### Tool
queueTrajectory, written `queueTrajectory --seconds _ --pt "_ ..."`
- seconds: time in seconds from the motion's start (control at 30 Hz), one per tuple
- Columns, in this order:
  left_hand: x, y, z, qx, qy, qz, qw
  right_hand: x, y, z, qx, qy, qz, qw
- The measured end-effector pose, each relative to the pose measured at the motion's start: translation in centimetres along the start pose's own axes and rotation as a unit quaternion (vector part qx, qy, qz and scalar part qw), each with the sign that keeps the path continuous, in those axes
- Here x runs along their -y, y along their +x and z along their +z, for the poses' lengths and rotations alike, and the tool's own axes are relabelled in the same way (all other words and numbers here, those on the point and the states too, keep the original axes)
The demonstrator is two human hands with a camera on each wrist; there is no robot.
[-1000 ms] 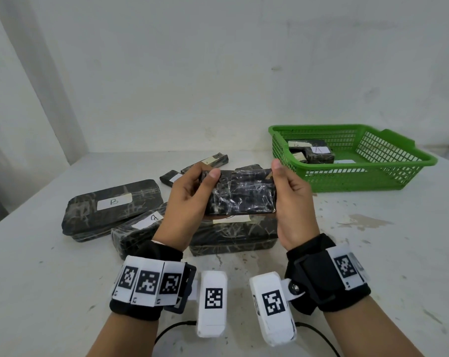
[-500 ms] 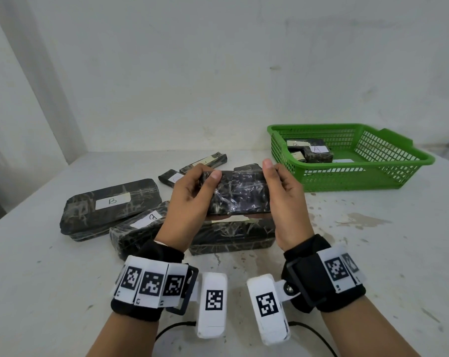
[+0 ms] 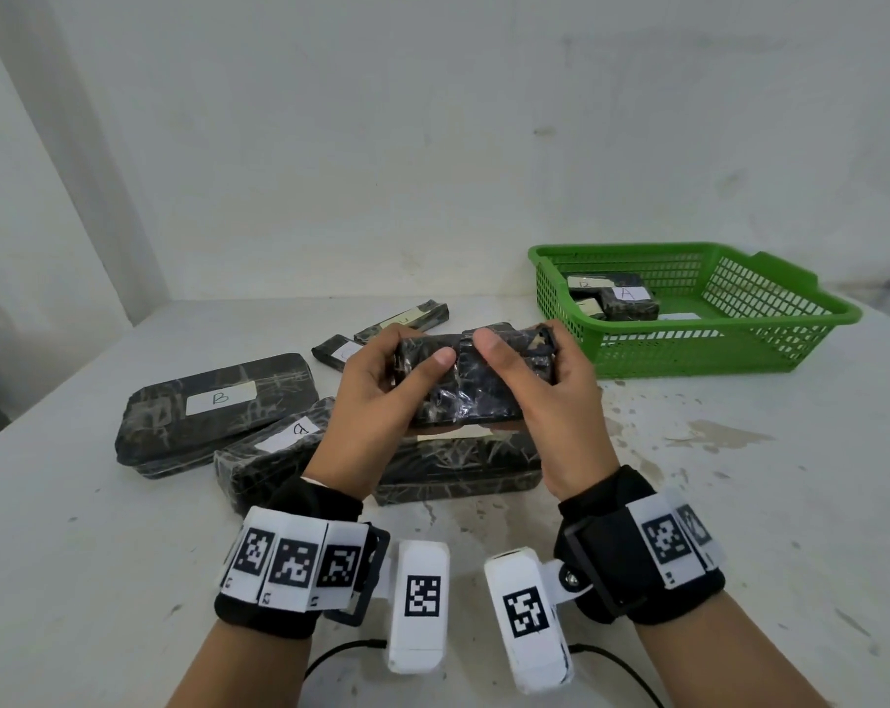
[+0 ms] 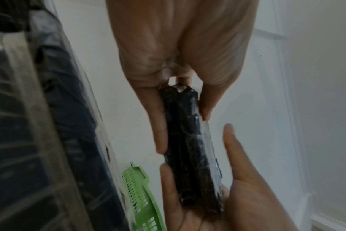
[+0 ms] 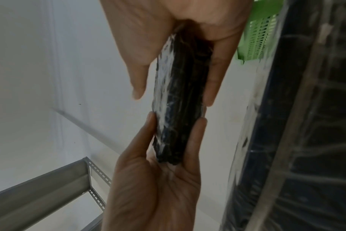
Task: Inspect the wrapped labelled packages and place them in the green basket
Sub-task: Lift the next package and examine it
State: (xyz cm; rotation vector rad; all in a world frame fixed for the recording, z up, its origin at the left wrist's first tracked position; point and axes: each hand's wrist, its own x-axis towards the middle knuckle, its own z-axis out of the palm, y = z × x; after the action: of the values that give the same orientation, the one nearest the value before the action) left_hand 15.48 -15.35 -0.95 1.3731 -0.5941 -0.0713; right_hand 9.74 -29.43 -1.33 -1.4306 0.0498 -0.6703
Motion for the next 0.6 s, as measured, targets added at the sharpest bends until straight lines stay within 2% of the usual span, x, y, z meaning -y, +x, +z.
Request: queueTrajectory --seconds 0.13,0.27,0.47,0.6 --pt "-0.1 0.0 -0.4 0.033 -0.003 -0.022 0.999 -0.3 0.4 -0.3 0.003 -0.016 0.014 1.0" --pt "0.2 0.0 0.1 0.021 0.021 -0.002 1.0 -0.4 0.5 -0.5 -0.005 0.004 0.028 1.0" --pt "-0.2 0.2 -0.7 0.028 -0.094 -0.041 0.994 -0.1 0.6 -0.9 0.082 0.042 0.033 0.995" --pt "-0.1 0.3 -1.0 0.047 -0.096 -0.053 0.993 -0.3 0.7 -1.0 0.082 0.042 0.03 0.995"
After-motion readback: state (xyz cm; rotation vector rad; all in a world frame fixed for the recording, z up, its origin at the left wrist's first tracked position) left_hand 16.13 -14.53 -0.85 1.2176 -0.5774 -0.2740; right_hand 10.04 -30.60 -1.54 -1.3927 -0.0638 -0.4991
